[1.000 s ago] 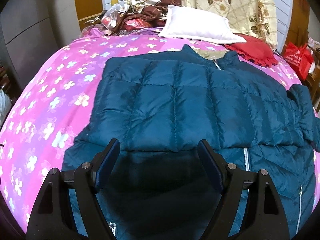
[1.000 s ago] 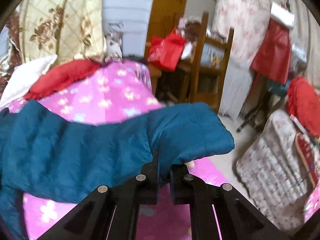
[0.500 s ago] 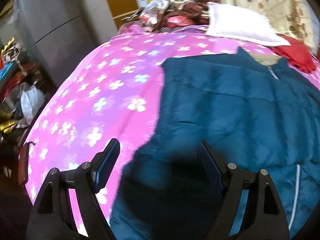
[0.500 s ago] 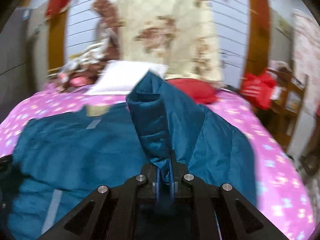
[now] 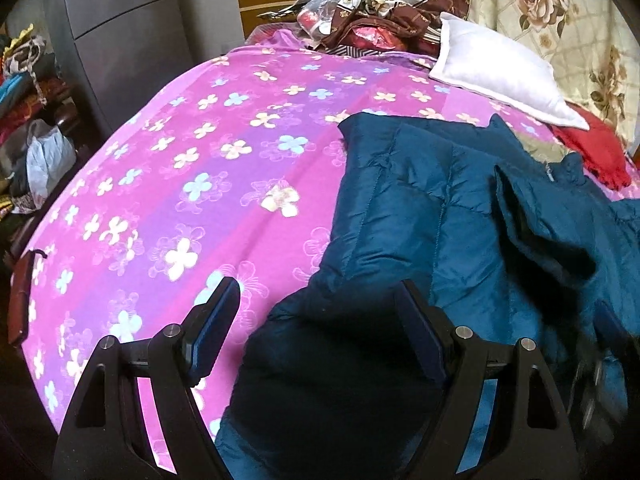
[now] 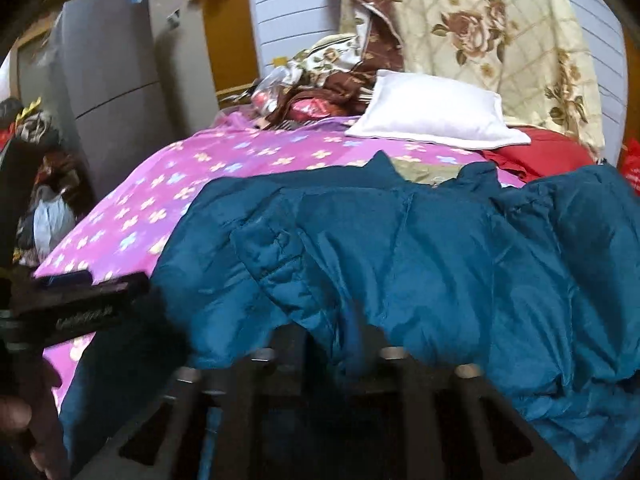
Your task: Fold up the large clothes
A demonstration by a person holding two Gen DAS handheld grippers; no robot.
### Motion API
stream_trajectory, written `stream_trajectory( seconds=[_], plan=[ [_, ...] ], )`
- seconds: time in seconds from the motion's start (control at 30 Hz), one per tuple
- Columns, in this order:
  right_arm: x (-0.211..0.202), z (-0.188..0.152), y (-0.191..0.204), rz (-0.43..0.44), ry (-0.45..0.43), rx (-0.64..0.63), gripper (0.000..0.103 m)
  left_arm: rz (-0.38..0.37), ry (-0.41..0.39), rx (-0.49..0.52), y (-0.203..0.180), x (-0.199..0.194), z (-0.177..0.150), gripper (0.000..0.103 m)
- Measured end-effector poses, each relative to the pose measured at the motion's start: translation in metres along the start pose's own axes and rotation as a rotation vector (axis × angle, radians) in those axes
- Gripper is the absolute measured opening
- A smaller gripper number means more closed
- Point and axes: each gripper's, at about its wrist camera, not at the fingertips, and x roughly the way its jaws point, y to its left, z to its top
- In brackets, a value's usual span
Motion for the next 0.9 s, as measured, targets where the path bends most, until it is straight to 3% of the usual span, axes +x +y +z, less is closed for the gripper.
stream_trajectory(
  seconds=[0.03,0.07,0.2,0.4,0.47,0.57,0.67,0.7,0.77,0.9],
  plan=[
    [-0.009,-0.004,0.000,-0.012,-0.019,-0.010,0.076,-0.007,-0.002,-0.002,0.000,-0.001,0.001,0.080],
    [-0.019,-0.008,0.000,-0.031,-0.039,-0.022,0.083,-0.012,-0.007,-0.006,0.001,-0.002,0.001,0.080],
    [-0.049,-0.025,-0.022,-0.147,0.027,-0.040,0.083,-0.062,-0.022,-0.023,0.001,-0.006,0.001,0.080],
    [-0.092,-0.070,-0.080,-0.344,0.105,0.031,0.084,-0.294,-0.066,0.021,-0.028,-0.020,0.003,0.080],
    [-0.097,-0.086,-0.101,-0.356,0.135,0.103,0.085,-0.377,-0.080,0.075,-0.050,-0.022,0.004,0.080],
    [-0.095,-0.107,-0.125,-0.328,0.196,0.235,0.086,-0.467,-0.035,0.136,-0.081,-0.011,0.002,0.080],
    [-0.091,-0.105,-0.126,-0.318,0.204,0.256,0.096,-0.451,0.007,0.196,-0.102,0.007,-0.006,0.079],
    [-0.088,-0.105,-0.124,-0.327,0.212,0.238,0.096,-0.455,0.000,0.187,-0.101,0.009,-0.008,0.074],
    [-0.087,-0.104,-0.119,-0.347,0.216,0.208,0.097,-0.486,-0.021,0.169,-0.098,0.004,-0.007,0.015],
    [-0.086,-0.104,-0.118,-0.348,0.219,0.209,0.099,-0.490,-0.106,0.128,-0.085,-0.017,-0.005,0.013]
  ],
)
